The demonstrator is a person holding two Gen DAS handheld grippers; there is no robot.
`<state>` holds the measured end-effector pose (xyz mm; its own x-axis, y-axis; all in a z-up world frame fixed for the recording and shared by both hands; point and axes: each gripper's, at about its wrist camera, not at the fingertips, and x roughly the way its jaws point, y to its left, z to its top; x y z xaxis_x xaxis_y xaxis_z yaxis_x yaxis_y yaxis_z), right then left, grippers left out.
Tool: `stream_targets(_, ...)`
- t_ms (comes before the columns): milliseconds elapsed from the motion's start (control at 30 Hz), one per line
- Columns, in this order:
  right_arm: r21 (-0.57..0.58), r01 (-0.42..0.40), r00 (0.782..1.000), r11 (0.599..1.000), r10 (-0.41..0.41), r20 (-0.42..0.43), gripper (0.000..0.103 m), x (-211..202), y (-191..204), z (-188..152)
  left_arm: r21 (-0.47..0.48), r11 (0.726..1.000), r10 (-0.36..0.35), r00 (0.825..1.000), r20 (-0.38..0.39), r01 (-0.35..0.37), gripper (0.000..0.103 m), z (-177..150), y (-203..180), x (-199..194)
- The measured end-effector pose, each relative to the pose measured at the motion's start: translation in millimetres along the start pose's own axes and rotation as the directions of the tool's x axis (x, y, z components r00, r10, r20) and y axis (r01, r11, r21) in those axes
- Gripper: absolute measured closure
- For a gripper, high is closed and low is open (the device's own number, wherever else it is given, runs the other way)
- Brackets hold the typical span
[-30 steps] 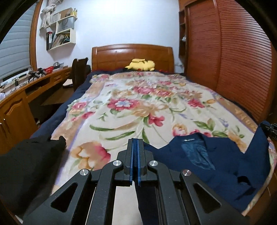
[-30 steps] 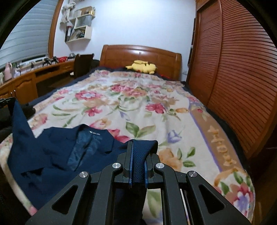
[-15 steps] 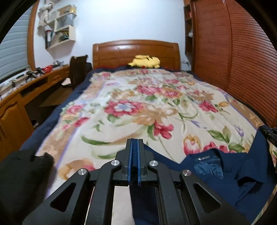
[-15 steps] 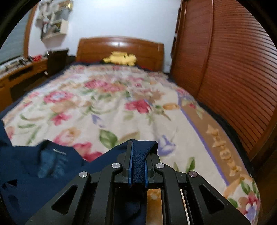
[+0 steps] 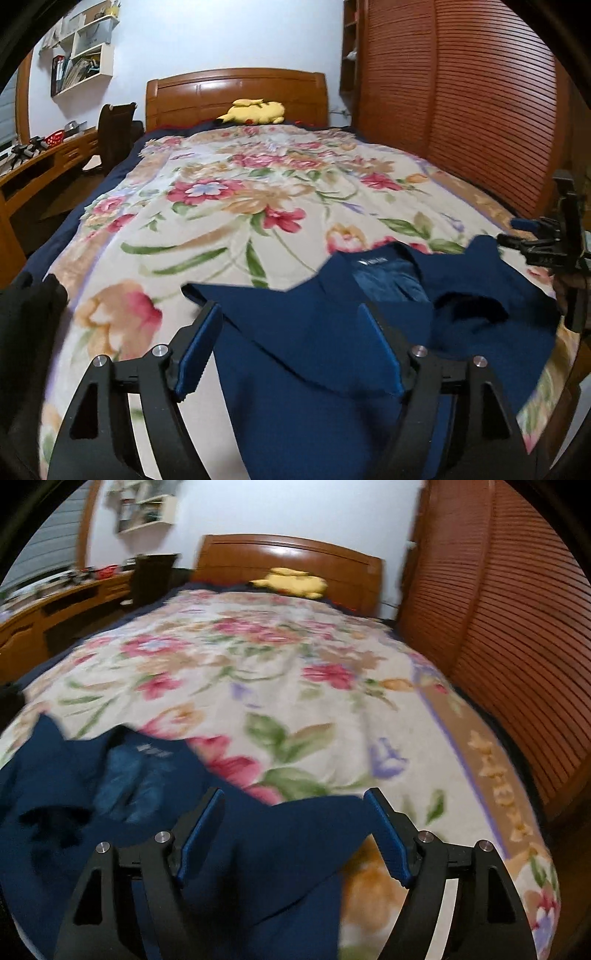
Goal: Fold large clothes
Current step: 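Lay the hem onto the collar and open both tools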
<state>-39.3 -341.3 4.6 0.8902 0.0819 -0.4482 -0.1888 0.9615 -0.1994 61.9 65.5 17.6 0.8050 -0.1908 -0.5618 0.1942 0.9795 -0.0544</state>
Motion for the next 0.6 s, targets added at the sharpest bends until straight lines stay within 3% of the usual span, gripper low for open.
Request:
stream_targets(200,-0.110,-0.142,0.990,0.984,0.140,-0.028,0.024,-34.0,33.5,-35.4,-0.016,1.000,-0.013,0.999,0.030,0.013,0.026,-21.7,-8.3,-27.5)
stream_targets(333,-0.146,-0.193,0.981,0.970,0.186,-0.060,0.024,-47.9,45.8,-49.7,-0.005,1.000,-0.011,0.999,0.040,0.011,0.026,-33.4,-10.5,-35.6)
stream_targets(467,-0.194,-0.203,0.977,0.960,0.185,-0.106,0.024,-47.8,52.1,-56.0,0.014,1.000,-0.002,0.999,0.041,0.002,0.026,-45.4,-10.4,-36.6)
stream_targets(600,-0.254,-0.163,0.978,0.953,0.122,-0.171,0.024,-34.2,57.3,-56.8,0.047,0.999,0.012,0.999,0.040,-0.014,0.026,-52.3,-9.9,-34.0)
